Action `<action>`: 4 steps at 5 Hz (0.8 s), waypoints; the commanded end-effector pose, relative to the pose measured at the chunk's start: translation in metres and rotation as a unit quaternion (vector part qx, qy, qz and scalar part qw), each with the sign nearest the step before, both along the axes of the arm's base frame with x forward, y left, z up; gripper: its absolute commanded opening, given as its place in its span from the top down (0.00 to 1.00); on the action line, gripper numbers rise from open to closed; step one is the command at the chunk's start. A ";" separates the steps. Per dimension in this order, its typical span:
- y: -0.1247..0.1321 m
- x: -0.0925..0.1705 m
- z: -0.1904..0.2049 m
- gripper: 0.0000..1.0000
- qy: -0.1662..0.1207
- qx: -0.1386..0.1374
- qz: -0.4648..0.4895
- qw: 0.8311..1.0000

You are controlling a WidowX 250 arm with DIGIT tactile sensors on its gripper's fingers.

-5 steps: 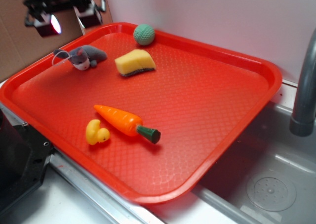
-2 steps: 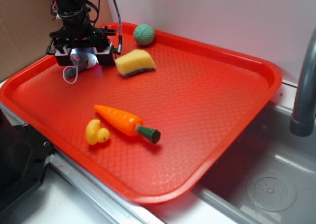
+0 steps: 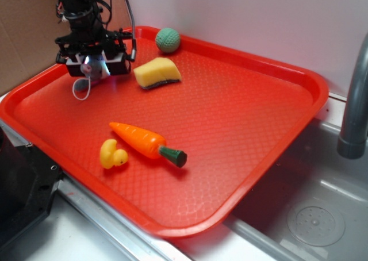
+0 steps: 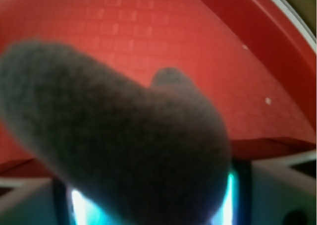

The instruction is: Grab the gray animal.

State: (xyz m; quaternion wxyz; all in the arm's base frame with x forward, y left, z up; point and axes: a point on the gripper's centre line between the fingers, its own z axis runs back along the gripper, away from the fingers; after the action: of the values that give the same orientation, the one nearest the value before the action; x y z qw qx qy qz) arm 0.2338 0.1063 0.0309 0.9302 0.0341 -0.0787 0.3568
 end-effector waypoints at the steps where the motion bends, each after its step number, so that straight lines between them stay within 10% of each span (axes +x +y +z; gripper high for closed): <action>1: -0.024 -0.004 0.098 1.00 -0.044 0.035 -0.008 0.998; 4: -0.112 -0.054 0.183 1.00 -0.064 -0.055 -0.122 0.989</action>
State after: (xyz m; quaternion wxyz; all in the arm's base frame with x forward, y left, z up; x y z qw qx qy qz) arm 0.1833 -0.0154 0.1958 0.9636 -0.0454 -0.0900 0.2474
